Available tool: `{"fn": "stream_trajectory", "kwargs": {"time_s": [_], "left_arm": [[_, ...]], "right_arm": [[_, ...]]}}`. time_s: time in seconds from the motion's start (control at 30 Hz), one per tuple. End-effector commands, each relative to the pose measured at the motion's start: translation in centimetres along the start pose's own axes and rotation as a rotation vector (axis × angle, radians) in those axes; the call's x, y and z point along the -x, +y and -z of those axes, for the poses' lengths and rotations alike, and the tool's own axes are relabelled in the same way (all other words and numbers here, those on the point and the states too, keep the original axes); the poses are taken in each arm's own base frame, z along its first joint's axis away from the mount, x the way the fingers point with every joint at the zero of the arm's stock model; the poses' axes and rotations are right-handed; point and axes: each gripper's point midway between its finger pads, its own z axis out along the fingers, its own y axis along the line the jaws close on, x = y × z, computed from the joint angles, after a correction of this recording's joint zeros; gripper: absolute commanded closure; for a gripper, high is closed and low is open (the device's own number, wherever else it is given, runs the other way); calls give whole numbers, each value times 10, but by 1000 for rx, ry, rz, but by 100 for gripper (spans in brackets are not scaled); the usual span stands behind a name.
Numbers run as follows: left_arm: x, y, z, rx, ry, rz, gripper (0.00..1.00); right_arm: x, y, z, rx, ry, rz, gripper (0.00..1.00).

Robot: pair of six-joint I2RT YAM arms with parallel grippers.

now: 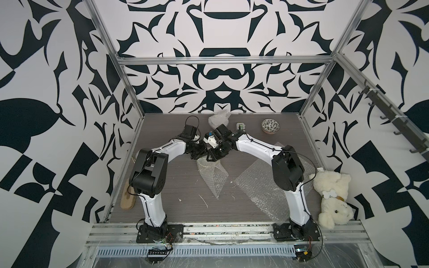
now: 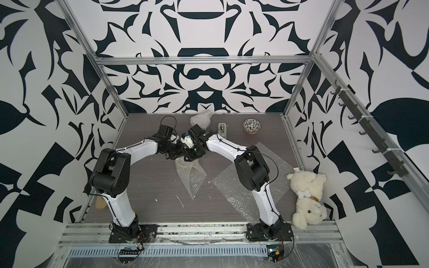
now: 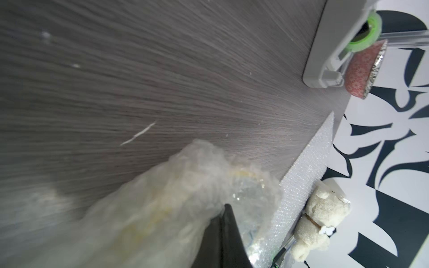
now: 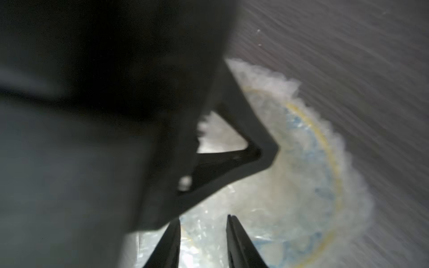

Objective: Wrap bowls in bubble wrap
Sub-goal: Wrap the bowl in bubble wrap.

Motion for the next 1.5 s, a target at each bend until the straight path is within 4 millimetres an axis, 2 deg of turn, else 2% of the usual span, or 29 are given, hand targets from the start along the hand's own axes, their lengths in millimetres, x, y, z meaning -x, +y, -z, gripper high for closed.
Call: {"fn": "stream_trajectory", "kwargs": {"time_s": [0.0, 0.13, 0.23, 0.4, 0.63, 0.8, 0.93, 1.07, 1.2, 1.33, 1.47], "left_arm": [[2, -6, 2, 2, 2, -23, 97], [4, -11, 9, 0, -10, -35, 97], [6, -16, 16, -4, -28, -45, 94], [8, -28, 32, -18, -63, -64, 90], [9, -37, 49, -16, -97, -87, 79], [11, -42, 66, -19, -166, -115, 78], [1, -45, 73, -29, -204, -141, 82], [-17, -47, 71, -7, -215, -183, 89], [-29, -47, 62, -7, -196, -182, 90], [-36, -48, 36, -16, -139, -167, 91], [-27, -44, 17, 20, -115, -155, 92]], "right_arm": [[15, 5, 15, -18, -41, 30, 77], [19, 0, 16, -43, -51, 26, 93], [23, -3, 19, -53, -67, 6, 100], [28, -14, 23, -50, -118, -73, 100], [26, -35, 36, 46, -204, -226, 100], [22, -43, 34, 52, -202, -260, 100], [24, -44, 32, 69, -216, -289, 100], [25, -47, 27, 67, -214, -320, 100], [25, -52, 25, 47, -219, -350, 100], [22, -60, 27, 18, -230, -378, 100], [17, -65, 31, 0, -237, -392, 100]]}}
